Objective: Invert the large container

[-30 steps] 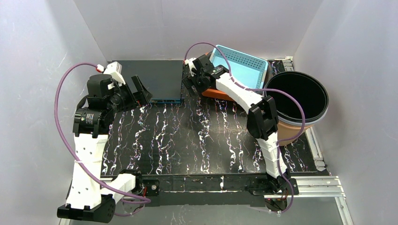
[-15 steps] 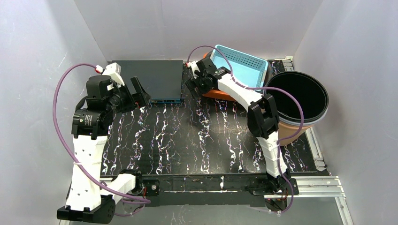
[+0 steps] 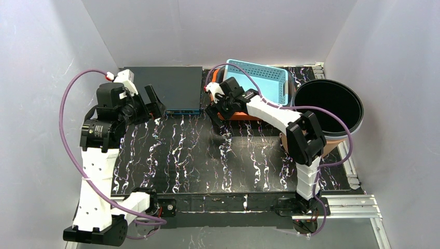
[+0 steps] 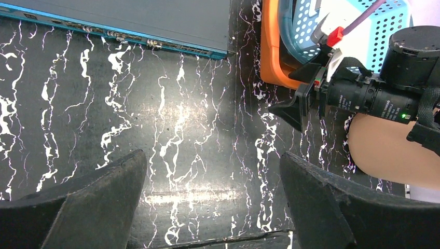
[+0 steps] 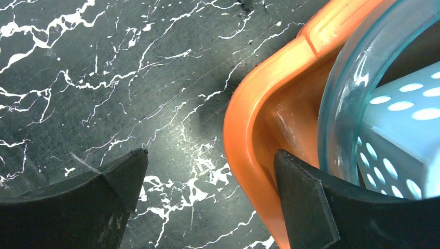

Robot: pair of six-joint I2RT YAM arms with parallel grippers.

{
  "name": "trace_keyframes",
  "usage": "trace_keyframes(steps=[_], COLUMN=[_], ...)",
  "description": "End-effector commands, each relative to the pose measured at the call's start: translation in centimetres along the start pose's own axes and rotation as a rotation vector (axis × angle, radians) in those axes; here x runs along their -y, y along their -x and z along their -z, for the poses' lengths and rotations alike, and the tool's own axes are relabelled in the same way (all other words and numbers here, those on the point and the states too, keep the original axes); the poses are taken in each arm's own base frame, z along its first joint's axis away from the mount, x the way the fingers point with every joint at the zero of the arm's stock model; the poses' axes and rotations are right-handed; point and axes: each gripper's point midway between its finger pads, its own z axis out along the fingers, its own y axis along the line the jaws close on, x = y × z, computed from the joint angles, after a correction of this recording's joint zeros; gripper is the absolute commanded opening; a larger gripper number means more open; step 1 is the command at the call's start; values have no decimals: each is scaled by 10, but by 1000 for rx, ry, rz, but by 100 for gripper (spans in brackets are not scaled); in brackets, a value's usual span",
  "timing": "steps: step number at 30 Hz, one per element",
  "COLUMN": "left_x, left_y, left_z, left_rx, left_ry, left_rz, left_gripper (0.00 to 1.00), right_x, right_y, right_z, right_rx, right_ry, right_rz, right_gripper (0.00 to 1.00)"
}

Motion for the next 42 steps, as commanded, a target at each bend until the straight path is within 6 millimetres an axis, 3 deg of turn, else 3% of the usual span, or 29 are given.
trace_keyframes(steps=[1, 4, 6, 8, 12, 16, 25, 32, 38, 42], left_x=[3, 4, 5, 6, 5, 5, 2, 4, 2, 3], left_y=[0, -2, -2, -3, -4, -4, -8, -7, -10, -9], left_z=[3, 2, 2, 3, 3, 4, 3, 4, 4, 4], left_rx=[-12, -17, -19, -19, -21, -20, -22, -18, -19, -19], left_ry=[-13, -17, -23, -27, -25, -25, -15, -23, -20, -24], left_rz=[4, 14, 17, 20, 22, 24, 25, 30, 30, 30], left_gripper=[98, 98, 98, 98, 98, 98, 98, 98, 98, 98], right_x=[-5, 17, 42, 57, 70, 54, 8, 5, -11, -18], right_y=[-48, -44, -43, -39, 4, 38, 68, 42, 49, 33], right_z=[-6, -10, -13, -19, -19, -9, 43, 44, 63, 60], right_rx=[-178, -198, -200, -187, -95, -46, 131, 83, 157, 134], right_ry=[-34, -150, -255, -255, -232, -132, 38, 22, 71, 93], right_rz=[-143, -165, -187, -203, -146, -130, -143, -183, -200, -232], right_gripper=[99, 99, 99, 99, 99, 99, 99, 99, 99, 99])
